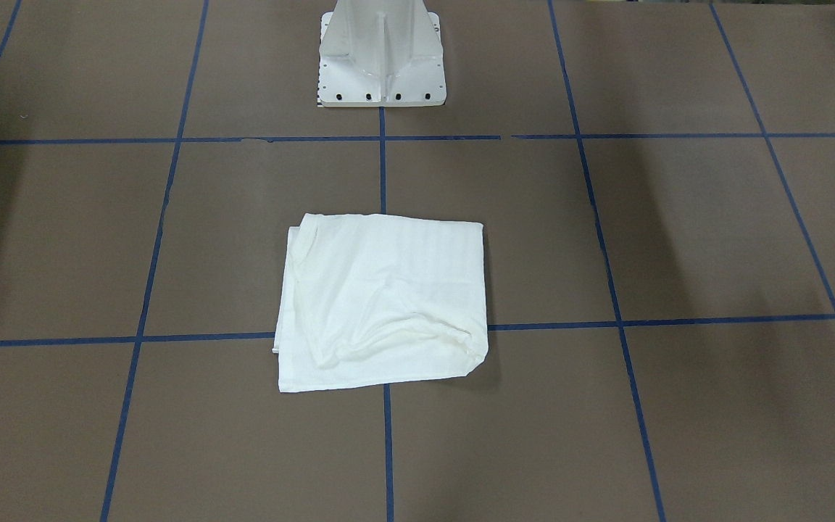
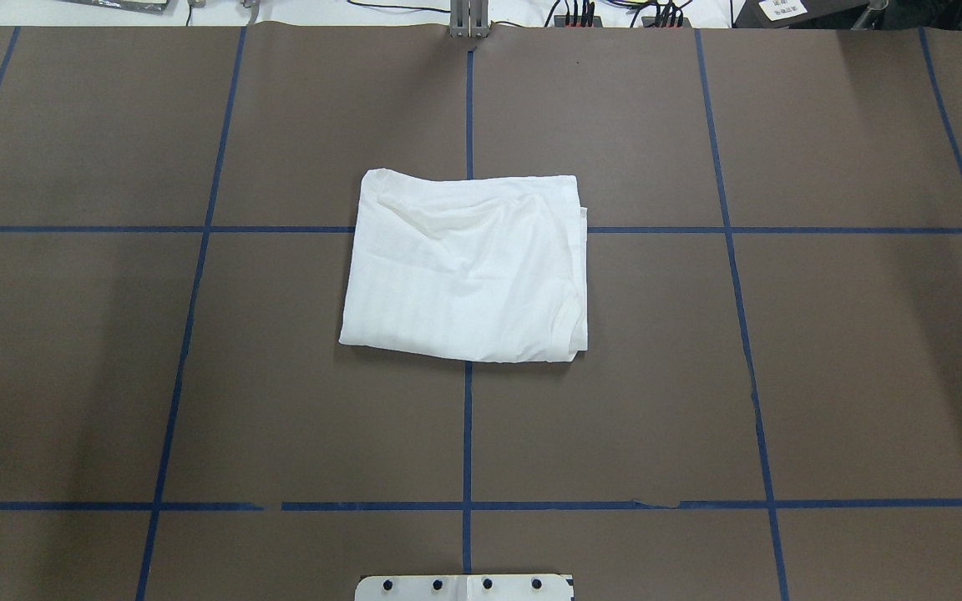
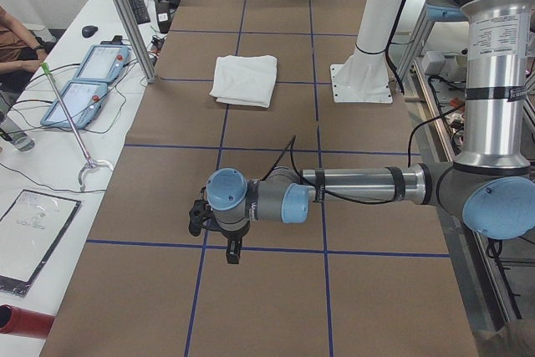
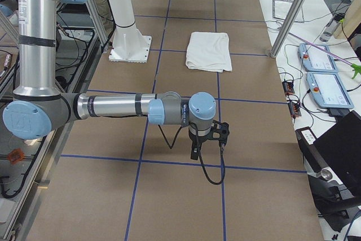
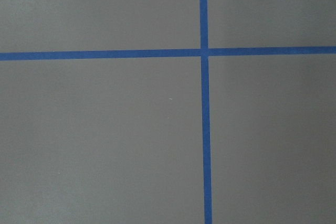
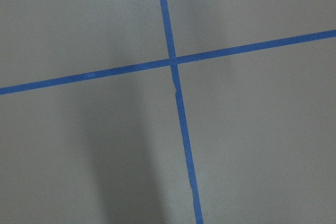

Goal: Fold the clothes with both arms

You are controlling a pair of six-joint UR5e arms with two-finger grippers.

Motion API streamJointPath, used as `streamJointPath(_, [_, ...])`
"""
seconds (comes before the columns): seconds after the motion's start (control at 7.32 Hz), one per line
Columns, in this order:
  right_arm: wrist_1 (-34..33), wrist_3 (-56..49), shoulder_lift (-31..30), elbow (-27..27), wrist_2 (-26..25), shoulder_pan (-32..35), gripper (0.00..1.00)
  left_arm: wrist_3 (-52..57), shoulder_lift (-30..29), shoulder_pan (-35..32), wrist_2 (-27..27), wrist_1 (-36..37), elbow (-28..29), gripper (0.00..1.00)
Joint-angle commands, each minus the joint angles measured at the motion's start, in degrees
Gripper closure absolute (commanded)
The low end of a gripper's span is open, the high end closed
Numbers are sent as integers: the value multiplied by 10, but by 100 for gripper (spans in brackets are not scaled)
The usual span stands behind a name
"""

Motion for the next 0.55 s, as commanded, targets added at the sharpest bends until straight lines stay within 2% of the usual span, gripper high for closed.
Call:
streamJointPath(0.0, [0,0,1,0,0,0,0,0,-5,-1,1,1,-34,0])
streamJointPath(0.41, [0,0,2,1,1,0,0,0,2,-1,2,1,-40,0])
